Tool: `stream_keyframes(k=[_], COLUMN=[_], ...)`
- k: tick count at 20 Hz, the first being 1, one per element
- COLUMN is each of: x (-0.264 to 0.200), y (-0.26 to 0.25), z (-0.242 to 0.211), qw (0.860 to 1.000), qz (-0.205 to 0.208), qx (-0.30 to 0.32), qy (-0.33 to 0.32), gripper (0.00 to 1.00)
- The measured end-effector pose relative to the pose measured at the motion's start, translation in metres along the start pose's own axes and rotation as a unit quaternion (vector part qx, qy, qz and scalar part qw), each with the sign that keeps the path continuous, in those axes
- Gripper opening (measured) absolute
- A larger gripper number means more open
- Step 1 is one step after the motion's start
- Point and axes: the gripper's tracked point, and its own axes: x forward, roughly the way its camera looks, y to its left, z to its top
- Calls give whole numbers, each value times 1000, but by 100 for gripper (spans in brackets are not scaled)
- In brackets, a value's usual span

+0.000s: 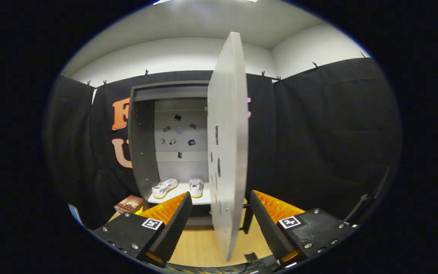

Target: Open the shoe cabinet door, grab the shoes and put them into the shoe cabinet, then close the shoe cabinet door.

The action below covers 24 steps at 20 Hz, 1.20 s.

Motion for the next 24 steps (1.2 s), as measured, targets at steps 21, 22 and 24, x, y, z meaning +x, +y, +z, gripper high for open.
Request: stream_keyframes(k=[21,22,24], x=[57,57,58], y=[-82,-82,-77], z=[-37,-38,-45], qw=[999,999,999], qz=[-1,2,7], qx=[31,37,41], qy=[15,14,15], gripper=[93,93,92])
